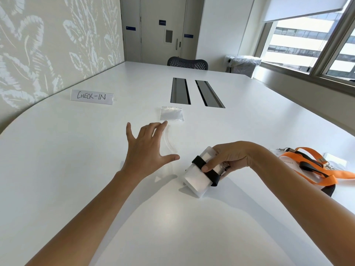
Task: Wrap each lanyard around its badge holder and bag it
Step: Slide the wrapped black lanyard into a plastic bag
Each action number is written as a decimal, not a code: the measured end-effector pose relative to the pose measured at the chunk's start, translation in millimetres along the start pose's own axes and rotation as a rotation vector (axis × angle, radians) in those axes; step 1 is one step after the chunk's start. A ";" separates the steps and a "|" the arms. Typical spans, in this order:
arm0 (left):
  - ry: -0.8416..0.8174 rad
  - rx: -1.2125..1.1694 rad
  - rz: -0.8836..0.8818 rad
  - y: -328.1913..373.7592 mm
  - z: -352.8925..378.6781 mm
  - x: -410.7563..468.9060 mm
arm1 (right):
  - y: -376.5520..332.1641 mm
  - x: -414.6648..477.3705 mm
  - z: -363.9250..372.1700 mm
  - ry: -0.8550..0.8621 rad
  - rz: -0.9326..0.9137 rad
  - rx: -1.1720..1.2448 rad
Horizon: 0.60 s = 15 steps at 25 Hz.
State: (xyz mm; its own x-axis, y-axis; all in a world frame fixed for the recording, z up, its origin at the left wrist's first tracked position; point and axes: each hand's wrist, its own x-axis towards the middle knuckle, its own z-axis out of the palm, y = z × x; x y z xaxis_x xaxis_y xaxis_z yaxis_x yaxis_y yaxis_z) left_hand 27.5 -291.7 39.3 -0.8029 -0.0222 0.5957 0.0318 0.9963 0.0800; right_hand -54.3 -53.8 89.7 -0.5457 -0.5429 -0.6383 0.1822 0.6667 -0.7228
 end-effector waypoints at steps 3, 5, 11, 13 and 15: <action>-0.177 0.078 0.026 -0.4 9.5 -3.9 | 7.3 0.6 2.7 0.093 -0.035 -0.006; -0.243 0.107 0.051 0.5 15.9 -6.2 | 10.9 1.8 5.0 0.172 -0.093 -0.018; -0.380 0.029 0.023 0.5 20.2 -8.4 | 18.8 1.8 7.3 0.200 -0.148 0.175; -0.420 -0.027 0.009 2.0 18.6 -8.4 | 19.3 0.3 7.3 0.203 -0.165 0.319; -0.421 -0.094 0.002 4.5 14.6 -7.1 | 18.9 -1.3 6.0 0.244 -0.201 0.568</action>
State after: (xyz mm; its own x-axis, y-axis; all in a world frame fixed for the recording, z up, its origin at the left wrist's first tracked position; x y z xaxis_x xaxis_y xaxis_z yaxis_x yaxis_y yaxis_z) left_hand 24.7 -285.9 23.8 -0.9750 0.0345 0.2194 0.0715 0.9840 0.1630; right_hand -45.2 -43.6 75.3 -0.7721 -0.4526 -0.4460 0.4248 0.1544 -0.8920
